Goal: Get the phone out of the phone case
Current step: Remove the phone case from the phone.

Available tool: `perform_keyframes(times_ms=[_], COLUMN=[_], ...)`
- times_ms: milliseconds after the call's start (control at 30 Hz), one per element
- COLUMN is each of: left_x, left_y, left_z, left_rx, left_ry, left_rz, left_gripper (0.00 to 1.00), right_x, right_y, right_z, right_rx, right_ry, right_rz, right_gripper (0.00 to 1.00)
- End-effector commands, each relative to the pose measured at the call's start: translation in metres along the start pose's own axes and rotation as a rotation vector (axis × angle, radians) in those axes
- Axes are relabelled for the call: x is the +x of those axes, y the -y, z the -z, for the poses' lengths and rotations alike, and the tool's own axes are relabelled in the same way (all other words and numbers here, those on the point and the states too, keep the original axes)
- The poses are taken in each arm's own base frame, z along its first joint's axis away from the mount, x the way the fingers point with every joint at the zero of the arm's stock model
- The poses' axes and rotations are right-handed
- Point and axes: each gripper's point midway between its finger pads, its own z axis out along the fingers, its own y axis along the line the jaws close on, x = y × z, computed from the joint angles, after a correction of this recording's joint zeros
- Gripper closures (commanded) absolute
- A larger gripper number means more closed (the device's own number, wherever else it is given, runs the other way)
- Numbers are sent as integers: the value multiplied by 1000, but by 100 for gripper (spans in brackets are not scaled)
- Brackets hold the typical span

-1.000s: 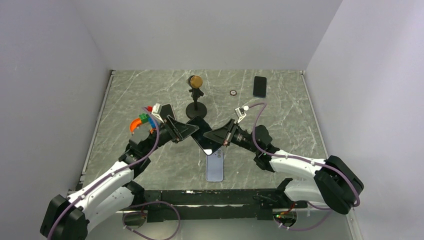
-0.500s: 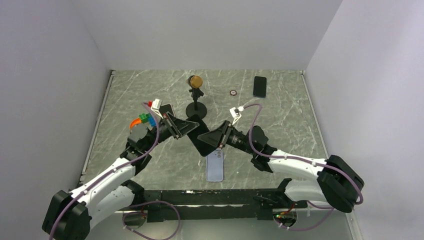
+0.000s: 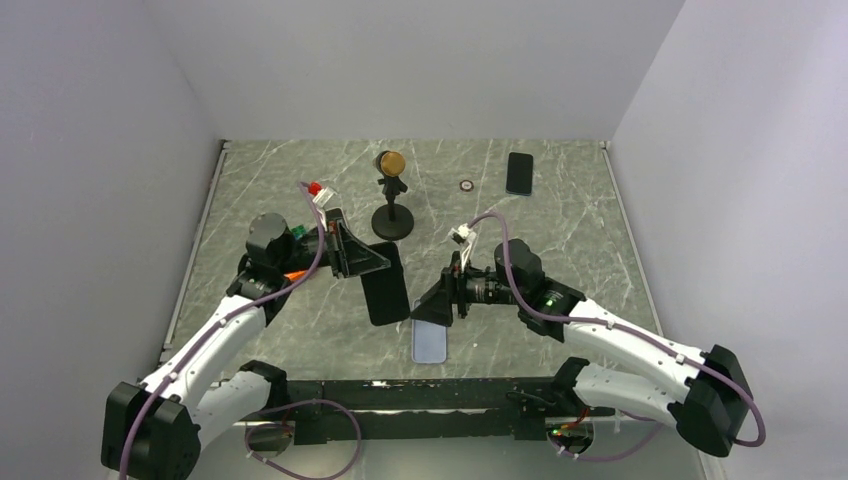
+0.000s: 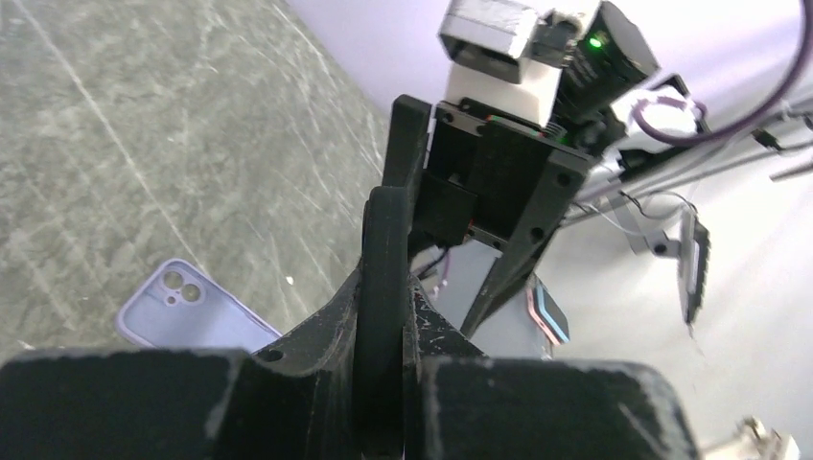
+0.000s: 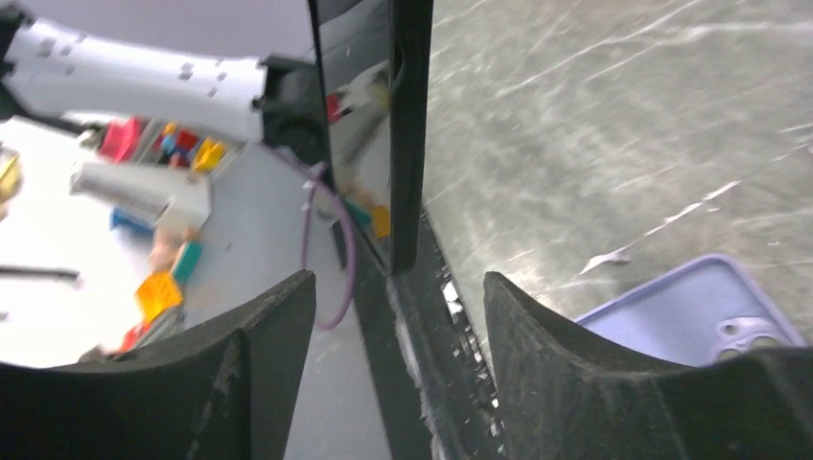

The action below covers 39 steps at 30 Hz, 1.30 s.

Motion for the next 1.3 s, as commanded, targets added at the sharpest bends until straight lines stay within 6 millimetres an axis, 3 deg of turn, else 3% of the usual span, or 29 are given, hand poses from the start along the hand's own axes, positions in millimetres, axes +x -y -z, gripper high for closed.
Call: perform_keyframes(times_ms=[0,167,400,633,1033,1200,1267], left_x=[-4,-5,-8,-8,-9,-10,-9], left_y=[41,50,54,56,59,66,67], left_z=[9,10,10,11,12,13,13], left_rx=[171,231,249,241,246,275,284], left_ry=[-83,-77,-64,-68,-75,-74,-86], left_rz=[-110,-90,-60,-60,-48,-25,2], left_gripper=[100,100,100,100,100,100,100], right_x=[23,15,10,6,1,5,11], right_y=[-35,-55,-59,-60,-58,-56,-53], right_z=[8,5,-1,-6,-19,-21,-20], right_rx=[-262,-406,-443,-463,-468,-476,-485], right_ry=[-112,-87,-87,-89,-92,-91,-90], right_rz=[61,51,56,73,92,138,177], right_gripper=[38,53,53,61,66,83,96])
